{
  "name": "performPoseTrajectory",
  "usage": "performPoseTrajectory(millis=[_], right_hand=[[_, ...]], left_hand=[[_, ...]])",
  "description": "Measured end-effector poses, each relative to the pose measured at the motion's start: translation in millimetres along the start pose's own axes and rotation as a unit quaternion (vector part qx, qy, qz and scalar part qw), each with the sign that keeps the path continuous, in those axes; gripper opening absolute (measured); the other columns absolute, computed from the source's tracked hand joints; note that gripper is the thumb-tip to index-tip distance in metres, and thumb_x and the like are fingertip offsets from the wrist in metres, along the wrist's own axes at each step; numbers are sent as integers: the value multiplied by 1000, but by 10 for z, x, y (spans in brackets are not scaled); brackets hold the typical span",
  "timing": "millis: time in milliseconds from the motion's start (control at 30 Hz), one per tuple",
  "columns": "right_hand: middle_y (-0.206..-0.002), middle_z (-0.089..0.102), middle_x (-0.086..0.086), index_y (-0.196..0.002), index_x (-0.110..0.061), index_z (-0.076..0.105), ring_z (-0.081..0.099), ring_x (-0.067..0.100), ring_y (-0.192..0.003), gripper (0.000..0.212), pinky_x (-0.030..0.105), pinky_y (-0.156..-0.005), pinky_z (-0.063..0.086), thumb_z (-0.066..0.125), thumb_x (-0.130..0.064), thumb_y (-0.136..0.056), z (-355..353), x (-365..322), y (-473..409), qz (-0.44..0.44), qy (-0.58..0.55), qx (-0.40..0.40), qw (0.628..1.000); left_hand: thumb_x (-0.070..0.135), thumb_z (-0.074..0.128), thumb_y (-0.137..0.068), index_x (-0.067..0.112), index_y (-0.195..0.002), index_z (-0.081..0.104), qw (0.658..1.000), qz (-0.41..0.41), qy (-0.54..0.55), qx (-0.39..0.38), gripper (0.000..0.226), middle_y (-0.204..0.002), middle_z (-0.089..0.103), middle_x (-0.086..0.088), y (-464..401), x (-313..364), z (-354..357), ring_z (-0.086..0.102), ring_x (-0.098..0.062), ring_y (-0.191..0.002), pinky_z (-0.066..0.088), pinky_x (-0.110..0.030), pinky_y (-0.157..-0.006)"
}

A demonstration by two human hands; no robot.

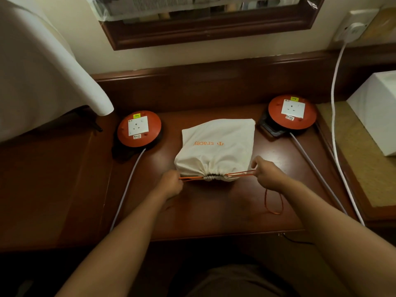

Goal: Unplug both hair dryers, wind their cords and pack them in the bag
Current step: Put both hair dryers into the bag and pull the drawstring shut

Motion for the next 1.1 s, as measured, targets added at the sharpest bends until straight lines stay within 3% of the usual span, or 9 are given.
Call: performPoseTrajectory(millis=[100, 200, 467, 567, 633, 733, 900, 1100], right_hand=[[-87, 52, 3, -98, -14, 49, 50, 17, -71, 15, 27, -52, 38, 46, -1, -91, -74, 124, 6, 19, 10, 24, 999], [-90, 54, 7, -97, -13, 49, 52, 22, -75, 14, 30, -55, 42, 46, -1, -90, -78, 253, -9, 37, 14, 38, 998], [-94, 54, 8, -99, -9, 54, 48, 19, -74, 16, 25, -53, 35, 46, 0, -89, -9, 344, -14, 47, 55, 35, 997], [-112, 56, 11, -107, -12, 54, 52, 26, -92, 19, 34, -76, 45, 49, -7, -89, 91, 337, 2, 37, 102, 10, 994], [-121, 50, 8, -117, -16, 52, 51, 29, -108, 28, 42, -93, 41, 52, -16, -90, 161, 247, 34, 27, 135, 23, 990], [-122, 51, 10, -123, -13, 51, 51, 32, -111, 35, 42, -91, 40, 55, -20, -89, 294, -32, 98, -26, 101, 78, 991], [-114, 54, 10, -119, -12, 55, 50, 30, -103, 31, 37, -81, 40, 50, -15, -88, 541, -260, 124, -64, 104, 106, 987], [-113, 53, 11, -113, -10, 56, 46, 30, -106, 25, 39, -83, 38, 52, -17, -89, 569, -296, 78, -37, 117, 140, 983]], left_hand=[[9, 52, -88, 12, -74, 52, 1000, -8, -16, 1, 14, -97, 65, -21, 43, -80, -36, 59, -37, -93, 33, -29, -63], [14, 51, -88, 10, -82, 59, 998, -34, -53, 3, 11, -103, 64, -18, 74, -184, -58, 58, -36, -97, 35, -29, -65], [22, 50, -90, 12, -92, 62, 994, -56, -94, 24, 16, -110, 61, -13, 158, -264, -58, 57, -35, -103, 41, -34, -74], [27, 52, -90, 15, -107, 60, 994, -30, -108, 19, 23, -122, 51, -10, 210, -233, 63, 46, -31, -118, 40, -40, -91], [34, 57, -88, 19, -126, 51, 994, -24, -103, 26, 41, -135, 41, -7, 243, -164, 166, 34, -29, -129, 33, -45, -103], [37, 55, -90, 20, -141, 38, 998, 12, -54, 39, 56, -144, 36, -5, 250, 128, 329, 29, -27, -135, 28, -46, -107], [31, 56, -92, 15, -139, 42, 997, 13, 18, 71, 52, -142, 41, -8, 200, 497, 525, 31, -29, -135, 29, -44, -109], [27, 60, -89, 15, -119, 56, 990, 33, -13, 134, 33, -123, 49, -9, 165, 612, 526, 40, -29, -122, 36, -43, -97]])
Point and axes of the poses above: each hand's wrist, its own y-axis away from the middle knuckle, its own z-axis out of the palm, x = y × z, the point moved 7 cm from there along -y, towards the middle knuckle
